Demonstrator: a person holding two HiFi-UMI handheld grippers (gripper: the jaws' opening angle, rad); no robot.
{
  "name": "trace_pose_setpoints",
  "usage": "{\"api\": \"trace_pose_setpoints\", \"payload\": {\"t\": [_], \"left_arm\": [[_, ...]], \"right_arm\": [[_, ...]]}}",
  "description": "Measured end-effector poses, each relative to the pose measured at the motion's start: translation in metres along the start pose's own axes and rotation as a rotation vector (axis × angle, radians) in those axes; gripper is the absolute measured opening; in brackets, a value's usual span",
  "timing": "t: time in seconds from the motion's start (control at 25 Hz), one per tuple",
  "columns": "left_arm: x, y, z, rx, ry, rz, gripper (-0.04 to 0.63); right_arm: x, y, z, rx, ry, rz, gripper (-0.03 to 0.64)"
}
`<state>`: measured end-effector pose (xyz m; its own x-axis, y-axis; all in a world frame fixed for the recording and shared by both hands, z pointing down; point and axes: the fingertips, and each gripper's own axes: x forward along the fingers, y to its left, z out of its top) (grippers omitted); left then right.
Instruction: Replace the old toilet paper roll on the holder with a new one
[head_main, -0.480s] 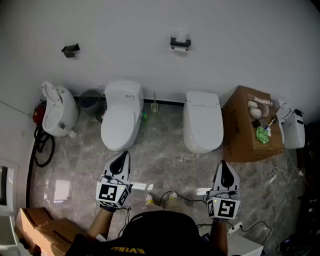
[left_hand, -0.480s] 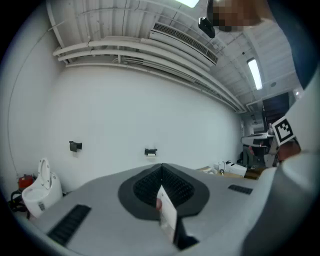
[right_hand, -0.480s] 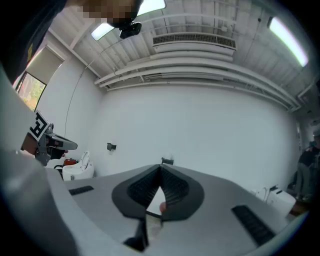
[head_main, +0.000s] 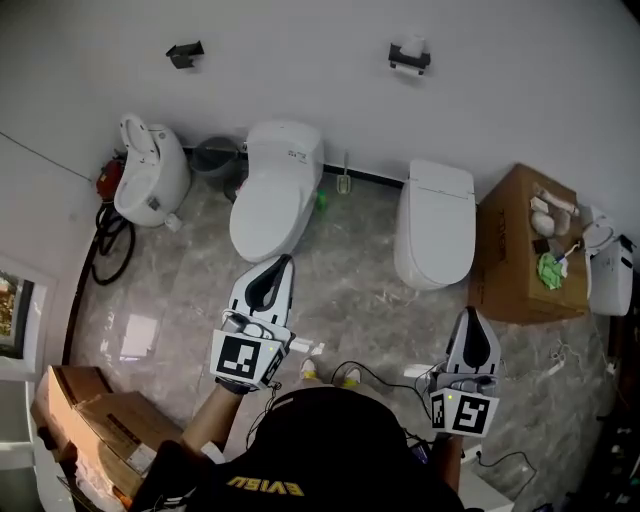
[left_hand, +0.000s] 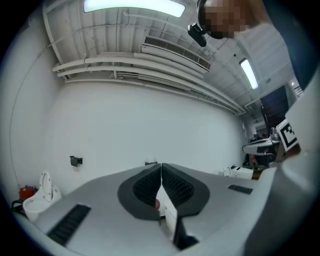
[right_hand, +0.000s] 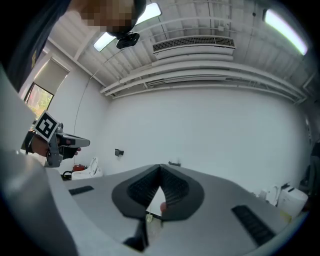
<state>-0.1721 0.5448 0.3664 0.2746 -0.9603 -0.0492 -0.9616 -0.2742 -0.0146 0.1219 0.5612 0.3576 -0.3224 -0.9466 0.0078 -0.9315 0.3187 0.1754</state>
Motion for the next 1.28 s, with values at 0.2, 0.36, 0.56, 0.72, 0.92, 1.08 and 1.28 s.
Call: {"api": "trace_pose_setpoints", "payload": {"t": [0.2,0.36,0.56,0.72,0.92,1.08,1.28], "left_arm": [[-0.008,0.002,-0.007,-0.034,-0.003,0.053,0.012],[-0.006,-0.014,-0.017,-0.037,0.020,0.022,0.014],[0.008,-0.025,-0.018,-0.027,0.024,0.018,0.014],[0.009,-0.024,-0.020,-0.014,0.030,0.011,0.014],[0.008,-0.014,-0.020,-0.013,0.037,0.038,0.014],[0.008,-0.007,-0.018,-0.005,0.042,0.064,0.015],[0.009,-0.003,-0.020,-0.010,0.054,0.059,0.123]], "right_arm": [[0.006,-0.020,-0.003,0.026,-0.022,-0.035,-0.005],[0.007,-0.022,-0.004,0.026,-0.040,-0.015,-0.005],[0.010,-0.027,-0.007,0.017,-0.029,0.013,-0.005],[0.011,-0.029,-0.009,0.012,-0.023,0.007,-0.003],[0.015,-0.024,-0.006,-0.019,-0.020,0.029,0.025],[0.017,-0.026,-0.007,-0.018,-0.012,0.029,0.067],[0.021,-0.024,-0.006,-0.015,-0.004,0.041,0.127]]}}
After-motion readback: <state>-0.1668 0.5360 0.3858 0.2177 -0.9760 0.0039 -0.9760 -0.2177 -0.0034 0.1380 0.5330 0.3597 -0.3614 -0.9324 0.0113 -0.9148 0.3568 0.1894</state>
